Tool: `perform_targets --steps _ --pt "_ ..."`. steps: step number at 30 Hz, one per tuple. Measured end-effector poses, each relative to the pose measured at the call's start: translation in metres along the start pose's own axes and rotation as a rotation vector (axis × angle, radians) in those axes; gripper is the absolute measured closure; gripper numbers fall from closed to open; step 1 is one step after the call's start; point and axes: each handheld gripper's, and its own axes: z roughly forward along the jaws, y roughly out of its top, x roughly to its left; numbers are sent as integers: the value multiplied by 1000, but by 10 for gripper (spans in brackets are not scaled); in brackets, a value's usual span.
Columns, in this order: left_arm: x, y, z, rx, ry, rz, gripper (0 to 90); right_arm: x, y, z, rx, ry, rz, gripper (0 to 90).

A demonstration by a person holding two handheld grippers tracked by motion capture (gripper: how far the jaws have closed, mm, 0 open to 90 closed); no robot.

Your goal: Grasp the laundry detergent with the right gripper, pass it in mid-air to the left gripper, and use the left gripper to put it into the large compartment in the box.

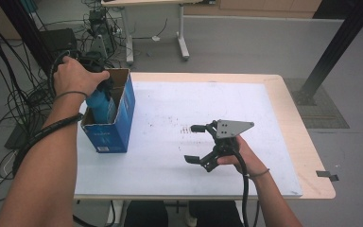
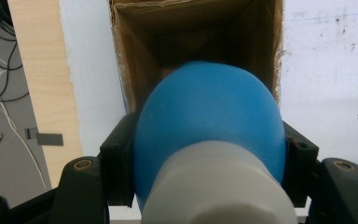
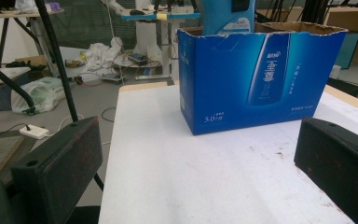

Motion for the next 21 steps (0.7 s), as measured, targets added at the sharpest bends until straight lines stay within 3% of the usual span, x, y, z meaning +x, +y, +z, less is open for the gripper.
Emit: perform_targets --steps 21 --pt "-1 3 25 22 -2 -3 377 0 1 -2 0 -5 1 10"
